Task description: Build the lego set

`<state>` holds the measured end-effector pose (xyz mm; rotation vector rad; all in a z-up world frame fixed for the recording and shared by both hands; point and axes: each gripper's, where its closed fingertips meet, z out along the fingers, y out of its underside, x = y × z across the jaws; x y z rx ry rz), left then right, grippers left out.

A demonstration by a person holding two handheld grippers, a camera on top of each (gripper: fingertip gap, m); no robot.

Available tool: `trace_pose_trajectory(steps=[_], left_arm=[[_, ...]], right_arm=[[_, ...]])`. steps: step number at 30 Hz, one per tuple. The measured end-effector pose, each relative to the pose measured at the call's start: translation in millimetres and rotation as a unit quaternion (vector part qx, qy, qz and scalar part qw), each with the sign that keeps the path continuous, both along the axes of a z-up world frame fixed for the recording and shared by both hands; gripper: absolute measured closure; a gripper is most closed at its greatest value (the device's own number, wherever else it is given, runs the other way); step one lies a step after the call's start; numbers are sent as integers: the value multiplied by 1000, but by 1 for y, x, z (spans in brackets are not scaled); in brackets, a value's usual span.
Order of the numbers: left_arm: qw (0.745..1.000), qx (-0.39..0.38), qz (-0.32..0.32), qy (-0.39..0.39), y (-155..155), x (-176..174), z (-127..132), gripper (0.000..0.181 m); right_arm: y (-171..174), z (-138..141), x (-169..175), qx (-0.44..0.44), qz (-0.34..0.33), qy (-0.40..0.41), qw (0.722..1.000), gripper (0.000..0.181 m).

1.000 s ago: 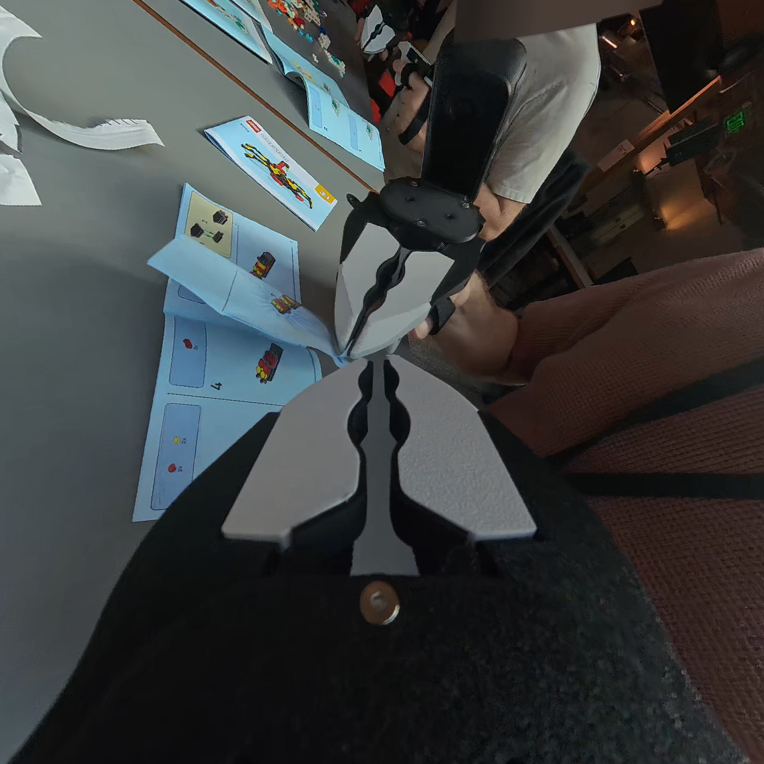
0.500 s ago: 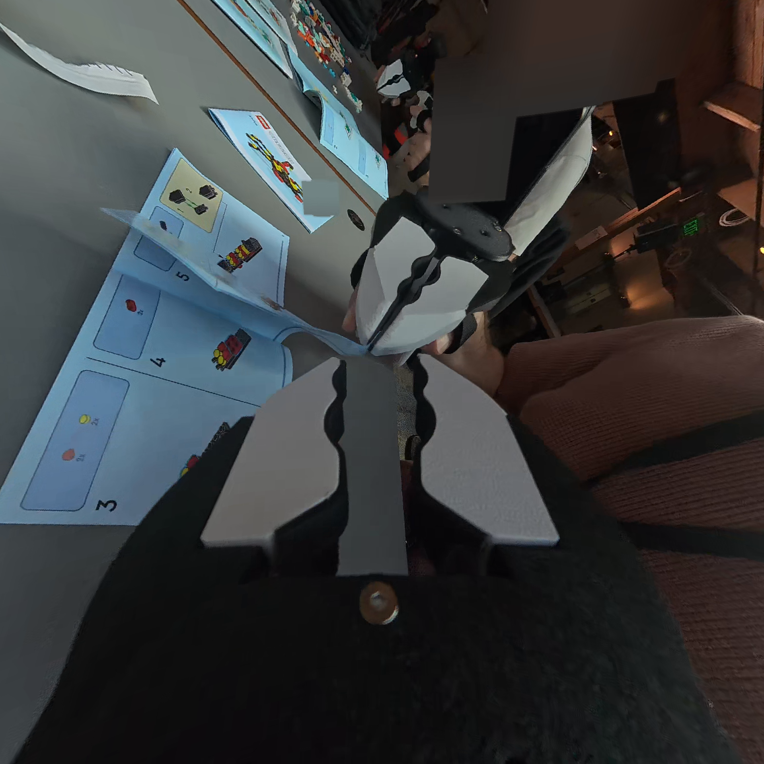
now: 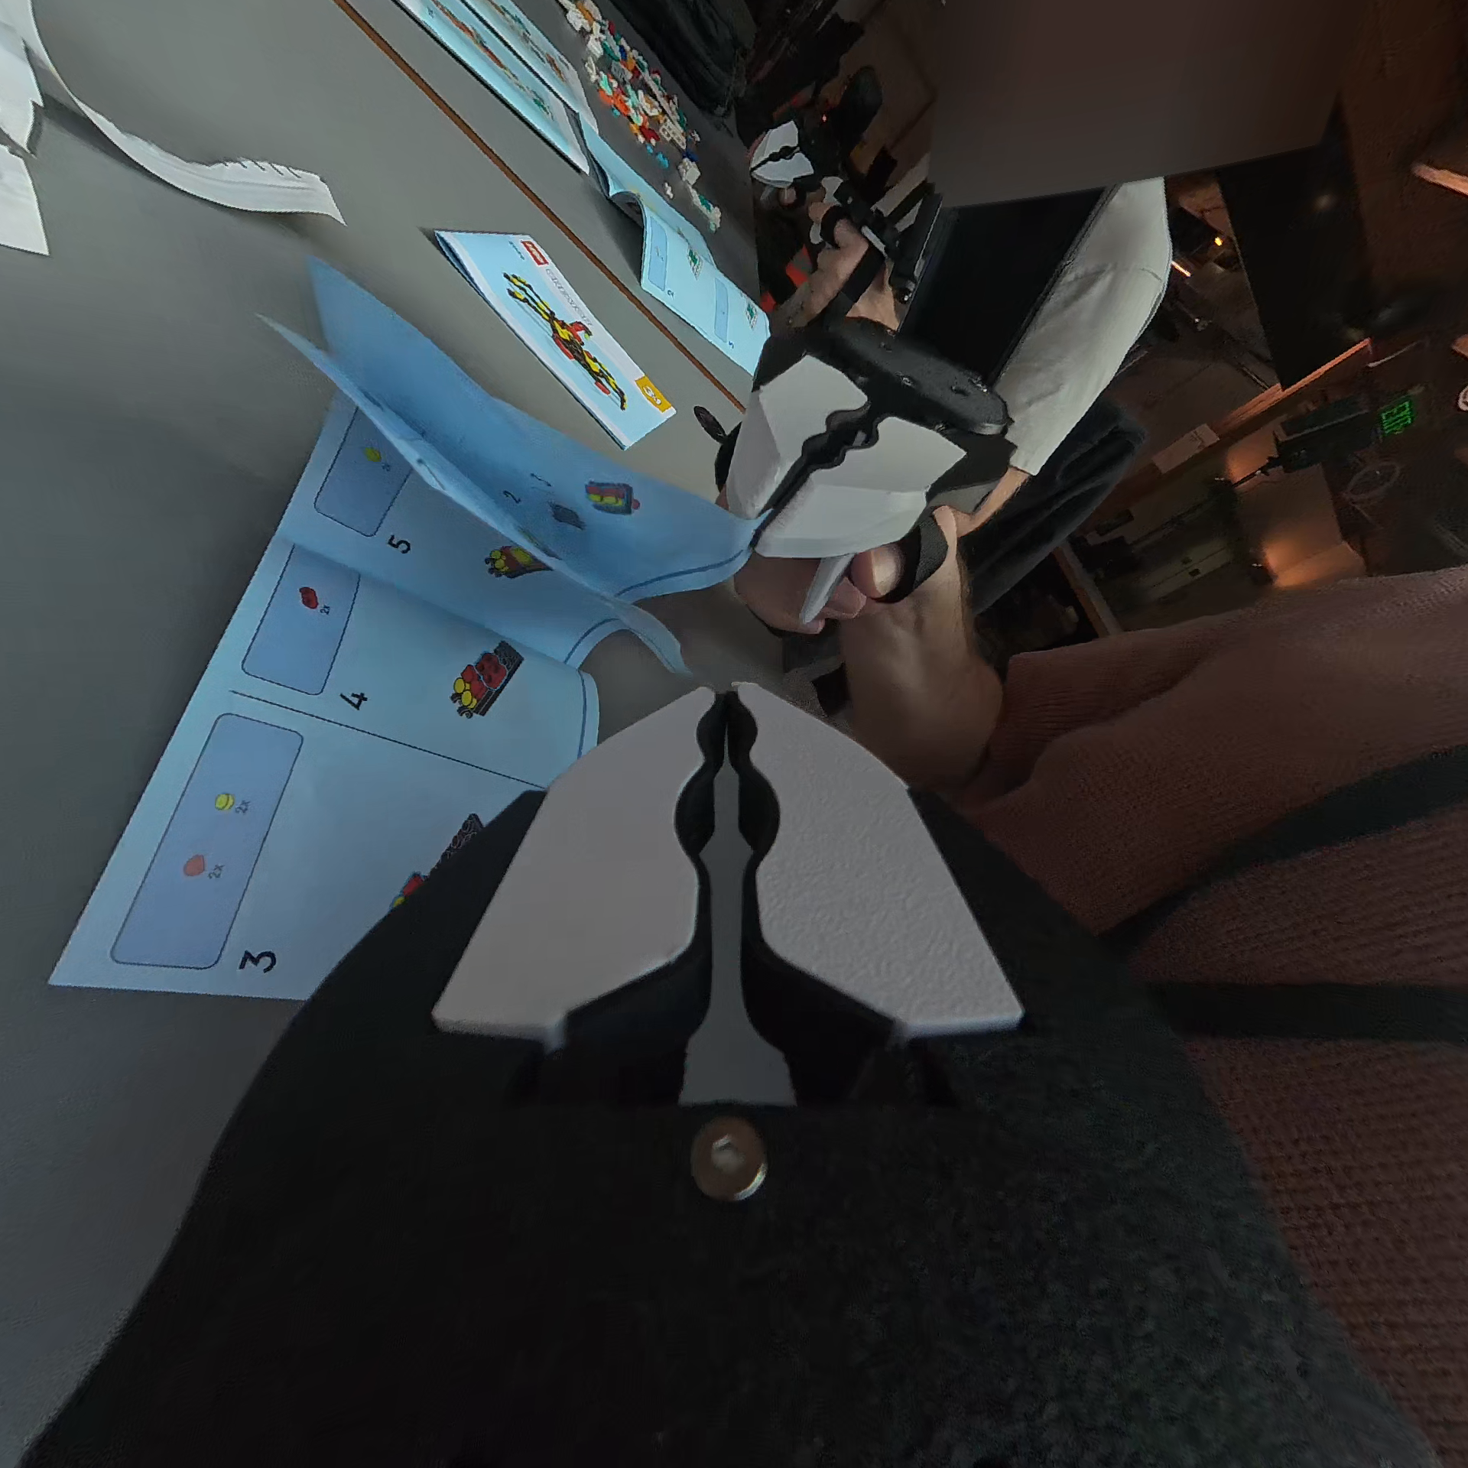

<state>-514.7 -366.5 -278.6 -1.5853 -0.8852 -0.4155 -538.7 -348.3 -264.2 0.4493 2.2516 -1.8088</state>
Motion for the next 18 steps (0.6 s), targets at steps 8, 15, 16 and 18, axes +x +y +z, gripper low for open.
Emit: trace_pose_trajectory(steps=[8, 15, 16, 18], left_arm=[[999, -41, 16, -9, -9, 12, -20, 181], [998, -53, 12, -26, -10, 22, -32, 181], [998, -57, 11, -28, -10, 24, -34, 181], [998, -62, 10, -32, -12, 26, -37, 181]], right_arm=[[66, -22, -50, 75, -156, 31, 984, 181], [100, -56, -63, 178, -201, 42, 962, 172], [107, -57, -67, 193, -216, 50, 956, 164], [126, -50, -75, 211, -254, 72, 941, 158]])
